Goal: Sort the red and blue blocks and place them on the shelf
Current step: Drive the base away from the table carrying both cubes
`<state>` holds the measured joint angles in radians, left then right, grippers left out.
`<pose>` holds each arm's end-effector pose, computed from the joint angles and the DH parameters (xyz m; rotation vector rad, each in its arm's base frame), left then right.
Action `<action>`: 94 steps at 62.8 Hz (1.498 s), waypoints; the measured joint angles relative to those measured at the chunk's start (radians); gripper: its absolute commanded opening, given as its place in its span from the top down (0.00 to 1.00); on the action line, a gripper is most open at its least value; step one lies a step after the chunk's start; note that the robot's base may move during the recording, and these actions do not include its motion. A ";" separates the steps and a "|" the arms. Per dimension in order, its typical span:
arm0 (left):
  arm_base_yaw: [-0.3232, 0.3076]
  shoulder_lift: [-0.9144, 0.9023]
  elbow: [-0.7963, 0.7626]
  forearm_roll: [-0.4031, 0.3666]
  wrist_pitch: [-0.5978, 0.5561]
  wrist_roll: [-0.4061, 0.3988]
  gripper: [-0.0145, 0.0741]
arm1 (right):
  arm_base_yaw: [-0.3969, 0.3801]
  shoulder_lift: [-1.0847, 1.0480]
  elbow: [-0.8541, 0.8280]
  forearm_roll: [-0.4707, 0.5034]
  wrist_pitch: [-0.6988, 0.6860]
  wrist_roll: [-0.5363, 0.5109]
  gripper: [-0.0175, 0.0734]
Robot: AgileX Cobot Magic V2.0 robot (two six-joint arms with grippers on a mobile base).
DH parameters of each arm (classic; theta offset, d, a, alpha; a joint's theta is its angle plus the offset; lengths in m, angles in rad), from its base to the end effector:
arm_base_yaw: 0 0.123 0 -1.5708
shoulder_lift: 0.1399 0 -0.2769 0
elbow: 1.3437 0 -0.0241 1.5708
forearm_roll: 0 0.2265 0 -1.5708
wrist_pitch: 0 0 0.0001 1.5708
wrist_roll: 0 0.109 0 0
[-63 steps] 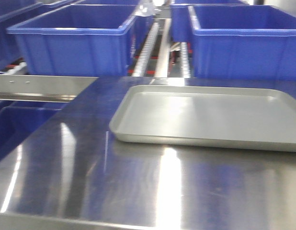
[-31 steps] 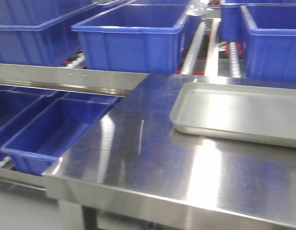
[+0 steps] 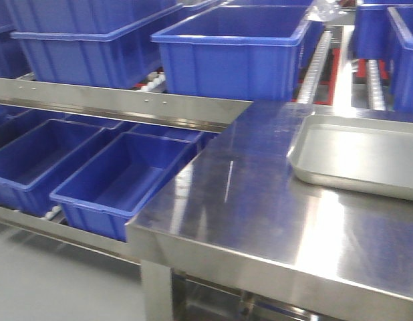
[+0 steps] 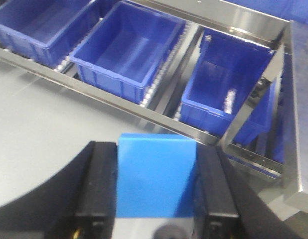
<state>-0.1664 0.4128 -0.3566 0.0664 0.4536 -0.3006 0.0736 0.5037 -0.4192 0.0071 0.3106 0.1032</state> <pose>0.0886 -0.0117 0.2548 -0.0933 1.9977 -0.2334 0.1085 0.0082 0.2807 0.0327 1.8804 0.1281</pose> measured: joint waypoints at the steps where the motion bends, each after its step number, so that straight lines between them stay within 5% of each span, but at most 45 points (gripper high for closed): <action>1: 0.000 0.000 0.000 0.000 0.000 0.000 0.70 | 0.000 0.000 0.000 0.000 0.000 0.000 0.75; 94: 0.000 0.000 0.000 0.000 0.000 0.000 0.70 | 0.000 0.000 0.000 0.000 0.000 0.000 0.75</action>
<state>-0.1664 0.4128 -0.3566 0.0664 0.4536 -0.3006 0.0736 0.5037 -0.4192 0.0071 0.3106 0.1032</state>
